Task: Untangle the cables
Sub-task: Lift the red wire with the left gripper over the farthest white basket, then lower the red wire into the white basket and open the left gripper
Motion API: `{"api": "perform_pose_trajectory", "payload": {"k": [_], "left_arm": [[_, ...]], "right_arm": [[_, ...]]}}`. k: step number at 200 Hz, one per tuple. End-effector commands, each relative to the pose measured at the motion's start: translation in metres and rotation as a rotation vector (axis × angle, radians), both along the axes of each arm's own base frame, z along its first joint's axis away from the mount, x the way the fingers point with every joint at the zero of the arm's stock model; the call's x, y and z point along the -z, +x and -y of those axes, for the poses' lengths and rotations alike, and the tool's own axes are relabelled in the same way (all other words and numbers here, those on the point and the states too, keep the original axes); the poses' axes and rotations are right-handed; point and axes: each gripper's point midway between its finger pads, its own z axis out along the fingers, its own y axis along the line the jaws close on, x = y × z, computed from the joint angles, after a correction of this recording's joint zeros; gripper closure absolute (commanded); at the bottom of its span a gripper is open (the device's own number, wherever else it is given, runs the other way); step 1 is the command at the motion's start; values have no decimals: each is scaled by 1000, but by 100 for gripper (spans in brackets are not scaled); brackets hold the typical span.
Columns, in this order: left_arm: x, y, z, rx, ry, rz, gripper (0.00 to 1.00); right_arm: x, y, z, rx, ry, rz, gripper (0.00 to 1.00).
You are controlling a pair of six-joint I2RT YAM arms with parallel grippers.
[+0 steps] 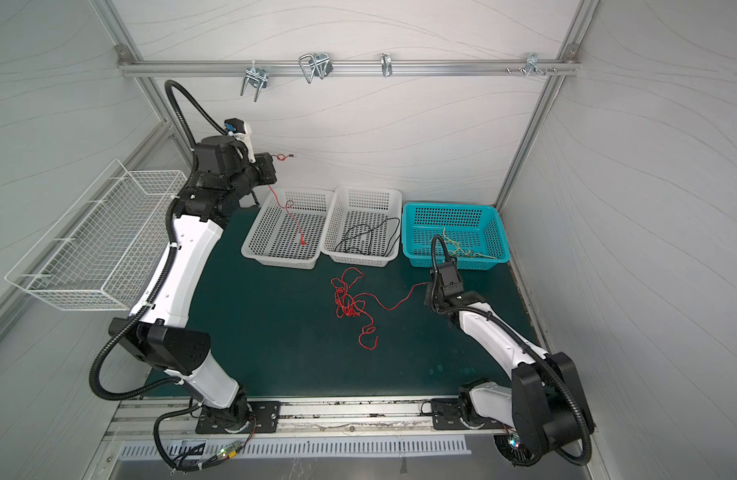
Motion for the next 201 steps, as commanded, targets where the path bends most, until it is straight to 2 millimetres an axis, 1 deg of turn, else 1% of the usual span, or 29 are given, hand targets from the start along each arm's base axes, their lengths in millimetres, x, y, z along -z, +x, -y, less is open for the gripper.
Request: {"api": "perform_pose_trajectory", "payload": {"k": [1,6,10,13,18,45,82,110,121,140,156,170,180,197,201], "left_arm": [[27,15,-5,-38,5,-26,100],[36,16,-4,-38,6,-44,100],[38,17,-4,-40,6,-47,100],[51,18,-5,-41,10,-74,100],[63,19,-5,-43,13,-98,100],[113,21,-7,-59,33,-211,100],[184,14,-6,-58,48,-392,100],[225,7,-7,-63,51,-494,100],[235,4,-6,-62,43,-519,100],[251,0,-4,-59,32,-555,85],[258,-3,-3,-58,24,-570,76],[259,-5,-1,-51,14,-566,67],[258,-7,-1,-49,10,-564,58],[252,-11,2,-38,8,-553,45],[250,-12,3,-34,8,-548,43]], "right_arm": [[-6,2,-5,-1,28,18,100],[-6,2,-5,-1,29,16,100],[-7,3,-5,-2,30,18,100],[-7,3,-5,-3,30,17,100],[-8,3,-6,-3,31,20,100],[-11,4,-9,-10,42,23,100],[-17,6,-12,-17,58,29,100],[-24,7,-13,-26,61,38,100],[-26,7,-13,-27,62,41,100],[-27,7,-15,-30,68,41,100],[-28,8,-15,-28,75,41,100],[-27,8,-16,-27,78,40,100],[-26,8,-16,-28,76,36,100],[-26,8,-14,-23,64,31,100],[-25,8,-14,-23,61,29,98]]}}
